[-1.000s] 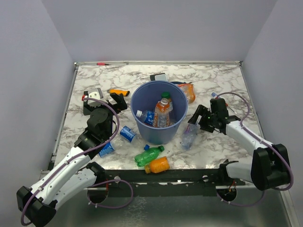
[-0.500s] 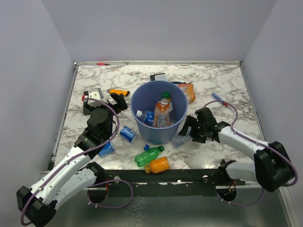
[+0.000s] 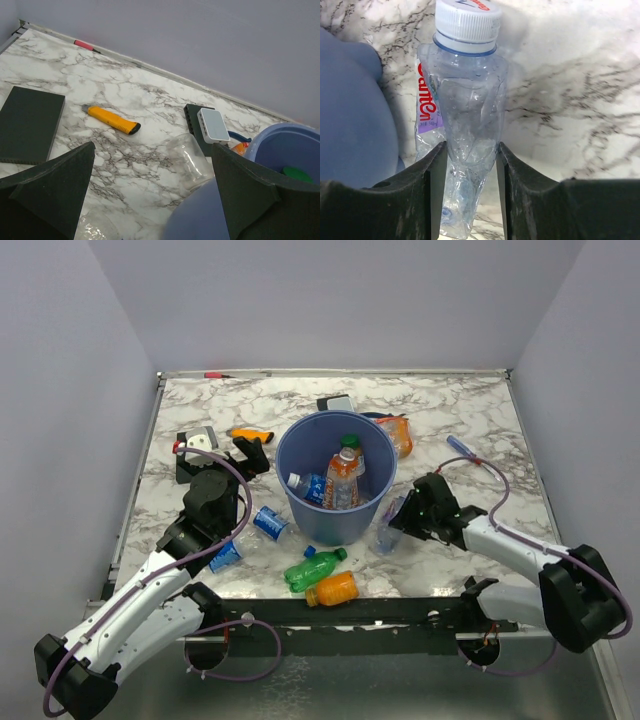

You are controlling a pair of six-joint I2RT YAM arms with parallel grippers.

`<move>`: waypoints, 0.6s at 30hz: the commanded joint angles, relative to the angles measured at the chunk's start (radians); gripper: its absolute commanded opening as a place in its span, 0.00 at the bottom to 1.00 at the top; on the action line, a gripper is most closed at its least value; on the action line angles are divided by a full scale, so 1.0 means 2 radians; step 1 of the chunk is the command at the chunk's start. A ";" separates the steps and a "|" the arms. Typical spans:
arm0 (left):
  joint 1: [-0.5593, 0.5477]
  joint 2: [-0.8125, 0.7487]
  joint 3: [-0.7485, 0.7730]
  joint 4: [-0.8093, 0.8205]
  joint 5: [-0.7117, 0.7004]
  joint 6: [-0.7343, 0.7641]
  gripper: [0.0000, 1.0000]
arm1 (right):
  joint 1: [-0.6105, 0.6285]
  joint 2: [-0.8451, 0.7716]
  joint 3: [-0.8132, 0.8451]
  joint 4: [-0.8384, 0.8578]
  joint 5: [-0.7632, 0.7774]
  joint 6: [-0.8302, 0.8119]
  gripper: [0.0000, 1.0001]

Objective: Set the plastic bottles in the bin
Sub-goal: Pick up the plastic bottle at the center of the board.

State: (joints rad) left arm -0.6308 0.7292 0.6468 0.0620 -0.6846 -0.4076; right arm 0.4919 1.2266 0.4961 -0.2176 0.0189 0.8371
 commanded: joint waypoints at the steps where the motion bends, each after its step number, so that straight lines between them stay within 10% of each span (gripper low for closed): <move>1: -0.004 -0.004 -0.003 0.001 -0.002 0.001 0.99 | 0.003 -0.049 -0.015 -0.058 0.065 -0.004 0.39; 18: -0.009 -0.006 -0.004 0.003 -0.017 0.007 0.99 | 0.003 -0.239 0.068 -0.199 0.144 -0.017 0.15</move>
State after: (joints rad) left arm -0.6403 0.7292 0.6468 0.0620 -0.6861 -0.4065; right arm 0.4919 0.8597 0.5064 -0.4850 0.1772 0.8265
